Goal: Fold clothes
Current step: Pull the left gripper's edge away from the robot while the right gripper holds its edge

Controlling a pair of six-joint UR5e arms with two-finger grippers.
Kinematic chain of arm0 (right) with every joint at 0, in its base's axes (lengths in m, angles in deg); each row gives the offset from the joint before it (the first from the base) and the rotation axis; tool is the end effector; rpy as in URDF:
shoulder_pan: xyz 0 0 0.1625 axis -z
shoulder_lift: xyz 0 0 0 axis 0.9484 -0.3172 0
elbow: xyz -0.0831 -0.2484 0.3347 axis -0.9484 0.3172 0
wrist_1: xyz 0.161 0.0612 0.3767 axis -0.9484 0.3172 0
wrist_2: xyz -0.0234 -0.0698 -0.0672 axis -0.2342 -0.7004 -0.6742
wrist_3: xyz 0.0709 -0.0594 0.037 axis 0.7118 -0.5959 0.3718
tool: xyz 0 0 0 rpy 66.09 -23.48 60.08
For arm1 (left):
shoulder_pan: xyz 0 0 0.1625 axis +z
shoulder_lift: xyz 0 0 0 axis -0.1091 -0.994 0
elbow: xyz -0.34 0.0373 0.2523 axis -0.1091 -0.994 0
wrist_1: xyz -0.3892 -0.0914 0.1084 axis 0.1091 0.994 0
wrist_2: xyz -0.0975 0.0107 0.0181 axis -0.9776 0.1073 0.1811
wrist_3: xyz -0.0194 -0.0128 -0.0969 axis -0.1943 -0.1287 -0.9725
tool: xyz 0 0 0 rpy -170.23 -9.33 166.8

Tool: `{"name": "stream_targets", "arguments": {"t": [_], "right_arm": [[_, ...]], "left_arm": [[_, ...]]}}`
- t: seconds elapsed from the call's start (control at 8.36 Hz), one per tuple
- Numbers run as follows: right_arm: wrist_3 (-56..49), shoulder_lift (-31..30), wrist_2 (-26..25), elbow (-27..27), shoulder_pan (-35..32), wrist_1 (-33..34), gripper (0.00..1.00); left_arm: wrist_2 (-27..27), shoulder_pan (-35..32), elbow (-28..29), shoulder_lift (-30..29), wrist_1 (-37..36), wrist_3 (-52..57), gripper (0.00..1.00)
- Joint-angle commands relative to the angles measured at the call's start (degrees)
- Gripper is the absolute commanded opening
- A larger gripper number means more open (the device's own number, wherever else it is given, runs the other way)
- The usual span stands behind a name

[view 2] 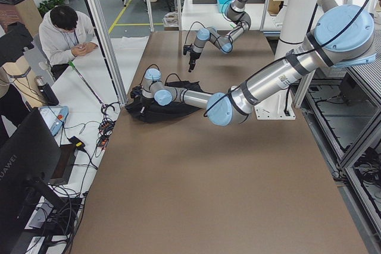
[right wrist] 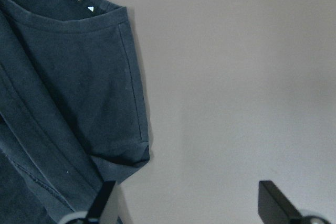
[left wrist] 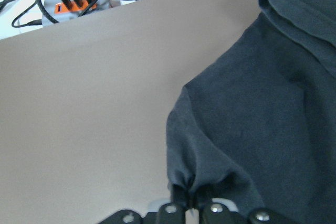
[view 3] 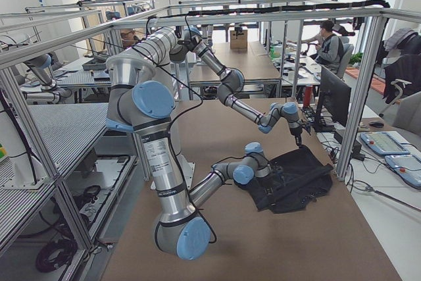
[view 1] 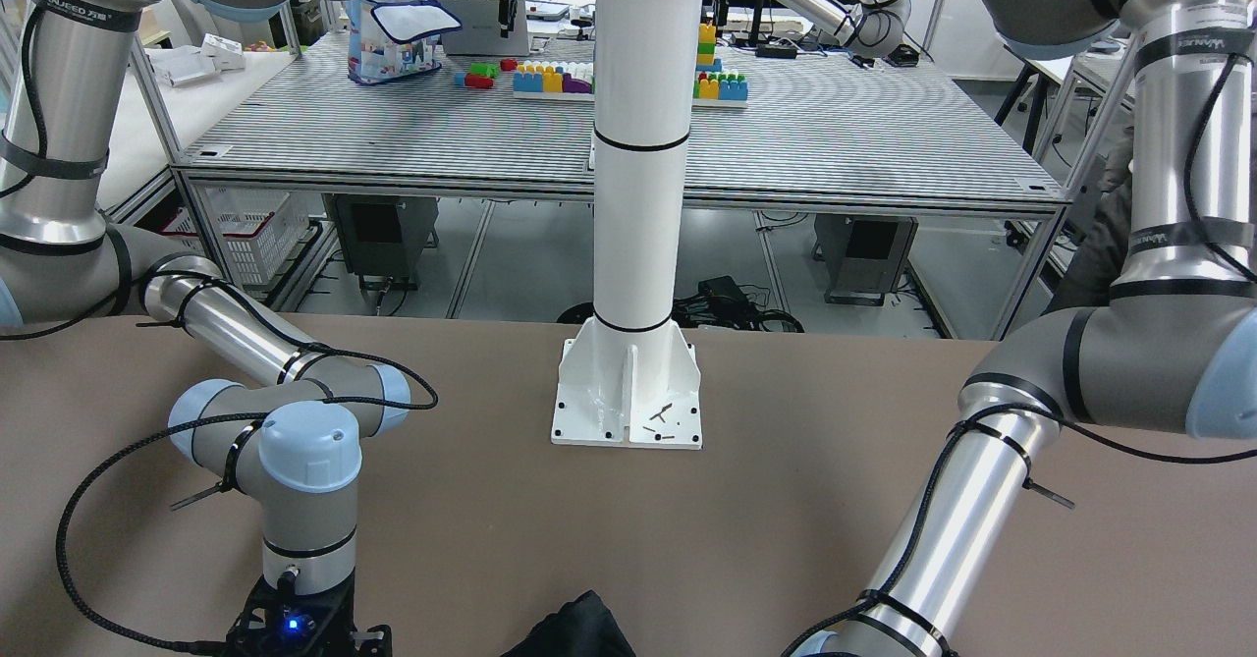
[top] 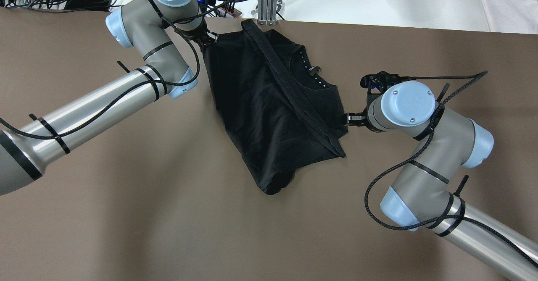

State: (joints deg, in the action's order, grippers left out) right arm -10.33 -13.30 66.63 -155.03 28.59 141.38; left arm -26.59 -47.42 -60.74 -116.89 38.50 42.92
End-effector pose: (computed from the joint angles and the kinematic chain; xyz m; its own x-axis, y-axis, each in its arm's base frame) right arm -0.3841 -0.5228 0.3253 0.7807 0.0178 0.6246 -0.2450 0.9283 0.2798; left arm 0.4493 -0.7844 0.2534 0.7466 0.2115 -0.6308 0.0972 0.9033 0.4179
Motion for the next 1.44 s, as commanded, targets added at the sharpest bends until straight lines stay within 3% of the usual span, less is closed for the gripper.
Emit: {"name": "stream_targets", "arguments": {"t": [0.0, 0.24, 0.48, 1.08, 1.2, 1.32], "right_arm": [[1.3, 1.0, 0.0, 0.6, 0.2, 0.0, 0.94], [7.1, 5.0, 0.2, 6.1, 0.2, -3.0, 0.93], [12.1, 6.4, 0.2, 16.8, 0.3, -16.4, 0.92], [22.0, 6.5, -0.3, 17.9, 3.1, -17.5, 0.86], [22.2, 6.3, -0.4, 17.9, 3.6, -17.6, 0.8], [22.3, 6.2, -0.4, 17.9, 3.6, -17.6, 0.67]], "left_arm": [[-0.4, -1.2, -4.3, 3.0, 2.2, 3.9, 1.0], [-5.8, -4.0, -7.0, 5.3, 2.2, 3.9, 1.0], [-5.6, -4.1, -9.8, 7.7, 2.2, 3.8, 1.0], [-5.3, -4.0, -10.4, 8.2, 2.2, 3.2, 1.0], [-5.3, -4.0, -10.4, 8.3, 2.2, 3.1, 1.0], [-5.2, -3.9, -10.4, 8.4, 2.2, 3.1, 1.0]]}}
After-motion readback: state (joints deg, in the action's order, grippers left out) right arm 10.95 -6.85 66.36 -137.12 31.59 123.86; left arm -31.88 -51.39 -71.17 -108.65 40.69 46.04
